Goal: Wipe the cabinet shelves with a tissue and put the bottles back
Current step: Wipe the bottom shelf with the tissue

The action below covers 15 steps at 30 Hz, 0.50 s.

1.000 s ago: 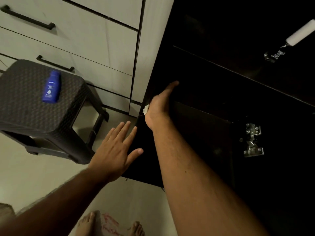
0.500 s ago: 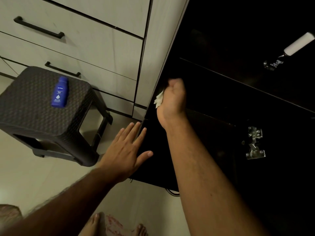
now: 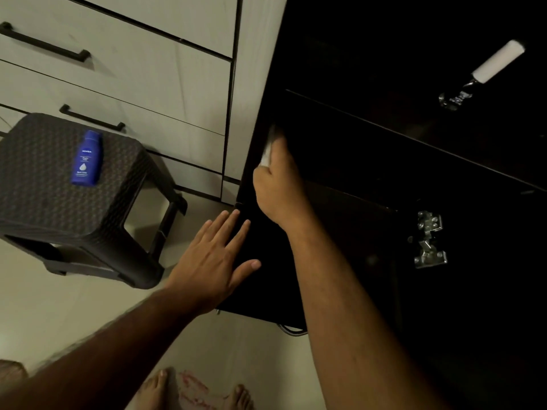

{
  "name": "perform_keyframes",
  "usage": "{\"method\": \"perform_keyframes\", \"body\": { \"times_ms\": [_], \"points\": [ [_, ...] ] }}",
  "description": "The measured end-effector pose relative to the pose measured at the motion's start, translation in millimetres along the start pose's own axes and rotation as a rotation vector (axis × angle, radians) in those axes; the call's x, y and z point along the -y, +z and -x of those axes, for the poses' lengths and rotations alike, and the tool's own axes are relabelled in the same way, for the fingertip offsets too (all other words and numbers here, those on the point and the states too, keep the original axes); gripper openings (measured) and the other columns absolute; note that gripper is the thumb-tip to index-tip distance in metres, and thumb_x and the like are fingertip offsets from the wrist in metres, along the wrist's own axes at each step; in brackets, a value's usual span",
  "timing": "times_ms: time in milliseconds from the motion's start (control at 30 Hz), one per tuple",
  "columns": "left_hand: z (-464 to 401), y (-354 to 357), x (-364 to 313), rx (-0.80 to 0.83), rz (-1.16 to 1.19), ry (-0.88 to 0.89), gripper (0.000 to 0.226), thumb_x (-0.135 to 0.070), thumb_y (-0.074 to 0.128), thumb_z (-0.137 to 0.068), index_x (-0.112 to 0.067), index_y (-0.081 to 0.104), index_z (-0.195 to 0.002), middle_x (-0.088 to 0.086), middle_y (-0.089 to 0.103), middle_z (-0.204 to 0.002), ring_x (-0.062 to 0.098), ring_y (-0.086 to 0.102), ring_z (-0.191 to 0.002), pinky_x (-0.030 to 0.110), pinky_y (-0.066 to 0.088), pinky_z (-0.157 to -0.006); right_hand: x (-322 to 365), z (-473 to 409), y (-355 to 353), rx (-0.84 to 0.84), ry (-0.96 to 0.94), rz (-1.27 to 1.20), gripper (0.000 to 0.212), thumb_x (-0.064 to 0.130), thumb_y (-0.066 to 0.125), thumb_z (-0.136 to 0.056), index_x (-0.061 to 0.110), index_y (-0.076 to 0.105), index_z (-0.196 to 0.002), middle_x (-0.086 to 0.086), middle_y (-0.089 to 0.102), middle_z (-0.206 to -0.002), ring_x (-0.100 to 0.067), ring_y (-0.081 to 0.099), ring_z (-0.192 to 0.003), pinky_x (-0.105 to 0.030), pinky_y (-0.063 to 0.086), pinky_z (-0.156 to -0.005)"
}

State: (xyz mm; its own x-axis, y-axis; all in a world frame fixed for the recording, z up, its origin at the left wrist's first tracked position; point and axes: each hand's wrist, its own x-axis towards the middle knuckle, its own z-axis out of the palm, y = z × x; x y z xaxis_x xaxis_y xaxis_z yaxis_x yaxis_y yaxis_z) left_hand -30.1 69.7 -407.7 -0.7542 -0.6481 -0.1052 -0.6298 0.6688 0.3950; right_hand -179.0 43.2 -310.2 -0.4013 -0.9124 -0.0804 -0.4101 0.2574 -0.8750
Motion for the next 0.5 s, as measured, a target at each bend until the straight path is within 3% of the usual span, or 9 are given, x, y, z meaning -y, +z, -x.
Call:
{"method": "perform_keyframes", "body": {
  "times_ms": [100,233,300,400,500],
  "points": [
    [-2,3,-2,-0.006,0.002,0.002,0.083,-0.077,-0.007,-0.084,-0.027,-0.009,-0.151,0.0,-0.013,-0.16,0.014,-0.016,-0.147,0.03,-0.012,-0.116,-23,-16,-1,0.113,0.156,0.084,0.057,0.003,0.043,-0.098,0.019,0.029,-0.15,-0.01,0.039,-0.148,-0.024,0.041,-0.134,-0.013,0.034,-0.085],
    [-3,6,-4,-0.001,-0.025,0.005,0.083,-0.075,-0.004,-0.086,-0.025,-0.007,-0.151,0.003,-0.009,-0.161,0.016,-0.014,-0.148,0.031,-0.01,-0.118,-44,-22,-1,0.143,0.183,0.087,0.035,0.009,0.042,-0.1,0.012,0.051,-0.133,-0.008,0.057,-0.123,-0.019,0.056,-0.111,-0.013,0.041,-0.073],
    [-3,7,-8,0.001,-0.021,0.004,0.083,-0.074,-0.003,-0.086,-0.024,-0.007,-0.152,0.004,-0.006,-0.162,0.017,-0.012,-0.148,0.032,-0.008,-0.119,-56,-20,-7,0.097,0.241,-0.101,0.026,0.009,0.041,-0.101,0.01,0.059,-0.12,-0.006,0.064,-0.113,-0.018,0.065,-0.102,-0.022,0.053,-0.077],
    [-6,9,-14,0.015,-0.009,0.014,0.081,-0.075,-0.001,-0.087,-0.025,-0.01,-0.15,0.002,-0.012,-0.16,0.016,-0.015,-0.147,0.032,-0.009,-0.118,-68,-7,-26,0.036,0.364,-0.35,0.023,0.007,0.043,-0.1,0.02,0.062,-0.103,-0.002,0.072,-0.098,-0.011,0.073,-0.084,-0.022,0.057,-0.071],
    [-8,10,-21,0.013,0.001,0.036,0.08,-0.069,0.011,-0.088,-0.024,-0.007,-0.151,0.004,-0.011,-0.161,0.018,-0.013,-0.148,0.032,-0.009,-0.118,-84,14,-53,-0.127,0.445,-0.147,0.025,0.009,0.046,-0.095,0.025,0.063,-0.088,0.0,0.073,-0.084,-0.013,0.072,-0.069,-0.028,0.056,-0.062]
  ]
}}
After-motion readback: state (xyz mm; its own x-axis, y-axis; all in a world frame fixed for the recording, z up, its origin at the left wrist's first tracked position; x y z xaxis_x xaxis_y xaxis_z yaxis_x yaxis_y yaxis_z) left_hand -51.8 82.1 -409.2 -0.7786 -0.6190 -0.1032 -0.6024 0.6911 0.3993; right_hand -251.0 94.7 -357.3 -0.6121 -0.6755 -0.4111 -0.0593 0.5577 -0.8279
